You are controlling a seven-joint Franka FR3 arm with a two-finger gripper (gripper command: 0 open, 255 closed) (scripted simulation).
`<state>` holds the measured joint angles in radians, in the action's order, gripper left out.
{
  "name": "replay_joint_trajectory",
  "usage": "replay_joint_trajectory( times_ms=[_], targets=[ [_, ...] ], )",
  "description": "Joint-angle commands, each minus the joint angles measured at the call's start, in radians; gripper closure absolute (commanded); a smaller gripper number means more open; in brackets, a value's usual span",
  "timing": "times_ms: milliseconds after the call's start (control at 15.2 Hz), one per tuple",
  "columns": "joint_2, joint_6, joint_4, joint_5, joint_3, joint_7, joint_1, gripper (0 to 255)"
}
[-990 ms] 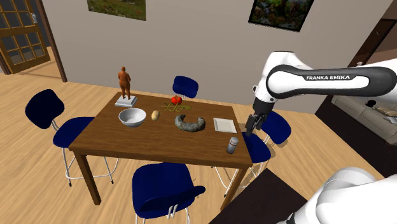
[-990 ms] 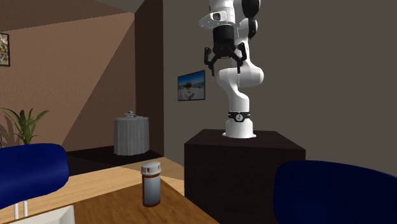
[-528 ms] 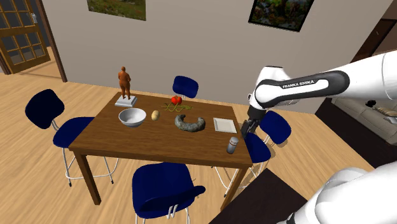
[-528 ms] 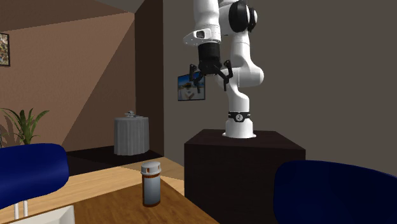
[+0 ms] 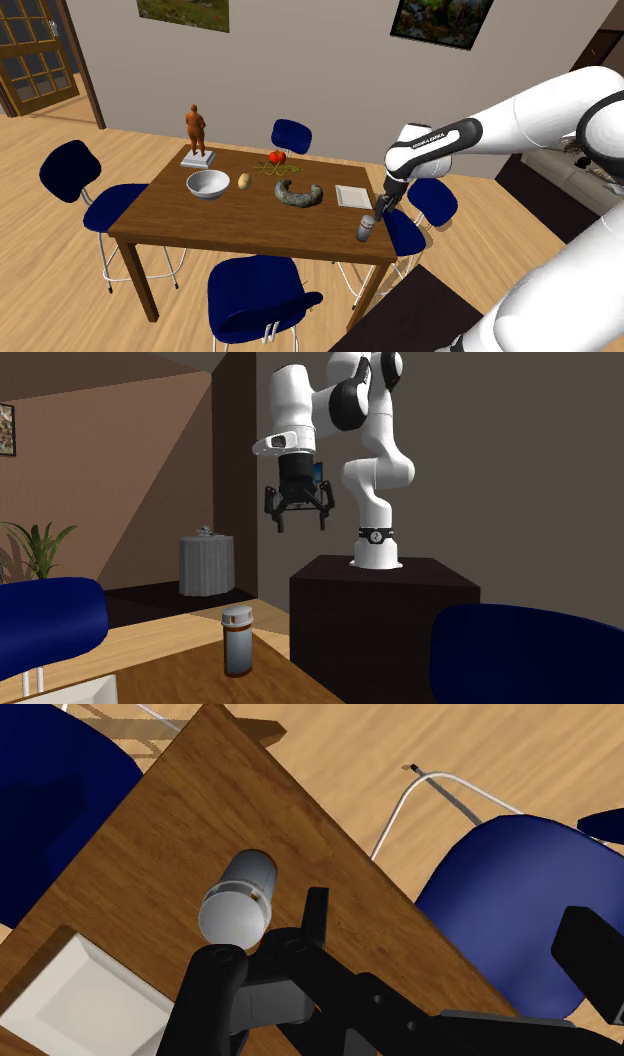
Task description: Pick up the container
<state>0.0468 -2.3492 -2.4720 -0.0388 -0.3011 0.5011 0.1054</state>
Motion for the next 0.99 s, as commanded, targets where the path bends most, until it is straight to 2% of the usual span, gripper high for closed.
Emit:
replay_joint_trajectory(
  times_ms=[0,264,528,792,924],
  targets=[
    [-0.085,-0.042,0.041,-0.039,-0.011,0.05,0.005,0],
    [-0.251,-0.109,0.132,-0.129,-0.011,0.156,0.036,0],
    [-0.412,-0.152,0.244,-0.21,0.014,0.249,0.09,0],
    [-0.568,-0.174,0.376,-0.267,0.047,0.318,0.151,0],
    [-0.601,-0.185,0.399,-0.277,0.057,0.329,0.163,0]
  ],
)
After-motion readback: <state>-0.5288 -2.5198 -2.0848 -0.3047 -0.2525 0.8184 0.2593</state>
